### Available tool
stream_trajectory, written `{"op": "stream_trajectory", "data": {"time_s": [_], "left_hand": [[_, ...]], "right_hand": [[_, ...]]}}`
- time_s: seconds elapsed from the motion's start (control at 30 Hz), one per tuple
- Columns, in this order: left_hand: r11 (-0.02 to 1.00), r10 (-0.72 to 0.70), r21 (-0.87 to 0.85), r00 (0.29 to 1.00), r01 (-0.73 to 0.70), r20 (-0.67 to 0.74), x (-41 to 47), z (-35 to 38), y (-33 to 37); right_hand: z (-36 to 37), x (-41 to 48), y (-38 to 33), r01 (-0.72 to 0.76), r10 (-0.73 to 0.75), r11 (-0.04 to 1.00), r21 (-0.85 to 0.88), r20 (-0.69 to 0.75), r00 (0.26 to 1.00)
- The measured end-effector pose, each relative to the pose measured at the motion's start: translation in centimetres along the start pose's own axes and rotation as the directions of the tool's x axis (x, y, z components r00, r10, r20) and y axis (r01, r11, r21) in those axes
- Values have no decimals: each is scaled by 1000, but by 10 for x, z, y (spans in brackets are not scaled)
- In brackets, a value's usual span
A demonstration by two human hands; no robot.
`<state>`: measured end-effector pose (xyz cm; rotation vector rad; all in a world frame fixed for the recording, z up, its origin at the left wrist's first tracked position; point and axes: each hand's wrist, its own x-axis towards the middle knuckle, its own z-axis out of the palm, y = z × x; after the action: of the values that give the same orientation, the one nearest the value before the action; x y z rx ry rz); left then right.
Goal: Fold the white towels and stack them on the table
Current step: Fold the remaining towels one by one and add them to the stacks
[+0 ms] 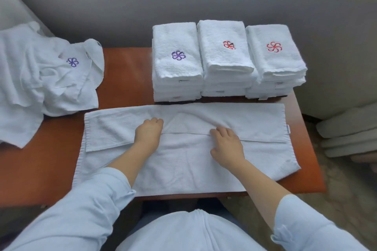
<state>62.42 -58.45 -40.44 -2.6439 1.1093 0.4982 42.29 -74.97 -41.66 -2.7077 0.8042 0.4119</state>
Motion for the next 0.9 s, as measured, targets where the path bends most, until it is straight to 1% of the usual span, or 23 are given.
{"op": "stream_trajectory", "data": {"time_s": [0.1, 0.17, 0.3, 0.4, 0.47, 0.53, 0.57, 0.67, 0.7, 0.73, 0.8, 0.87, 0.9], "left_hand": [[999, -39, 29, 999, 39, 18, -10, 4, 15], [998, -56, 14, 998, 56, 14, -16, 7, 20], [988, -93, -129, 995, 88, -36, -28, 9, 20], [958, -161, -250, 985, 142, -55, -37, 6, 17], [944, -206, -277, 976, 179, -71, -43, 3, 16], [953, -214, -237, 973, 190, -80, -49, 1, 15], [963, -205, -191, 977, 190, -64, -51, 1, 16], [979, -187, -69, 981, 191, 51, -55, 4, 19], [980, -190, -54, 980, 193, 62, -55, 6, 22], [982, -184, -40, 982, 186, 42, -55, 7, 26], [990, -140, -16, 988, 139, -58, -52, 6, 37], [995, -85, -64, 987, 76, -136, -46, 6, 55], [992, -55, -120, 988, 38, -144, -43, 5, 66]], "right_hand": [[-3, 1, 9, 12, -13, 999, -30, -25, 1000], [-7, 3, 17, 34, -36, 998, -52, -24, 999], [-13, 8, 32, 114, -121, 986, -118, -49, 991], [-18, 15, 38, 193, -207, 963, -186, -58, 977], [-21, 20, 41, 233, -254, 950, -209, -78, 964], [-23, 22, 44, 264, -289, 944, -197, -110, 951], [-24, 22, 46, 282, -306, 941, -185, -111, 946], [-22, 18, 53, 340, -349, 926, -166, -31, 937], [-21, 16, 56, 347, -352, 928, -136, -13, 936], [-21, 14, 60, 343, -346, 935, -87, -22, 938], [-22, 9, 68, 304, -302, 952, 14, -91, 949], [-24, 2, 77, 232, -223, 971, 62, -127, 967], [-24, -2, 82, 184, -174, 980, 79, -127, 977]]}}
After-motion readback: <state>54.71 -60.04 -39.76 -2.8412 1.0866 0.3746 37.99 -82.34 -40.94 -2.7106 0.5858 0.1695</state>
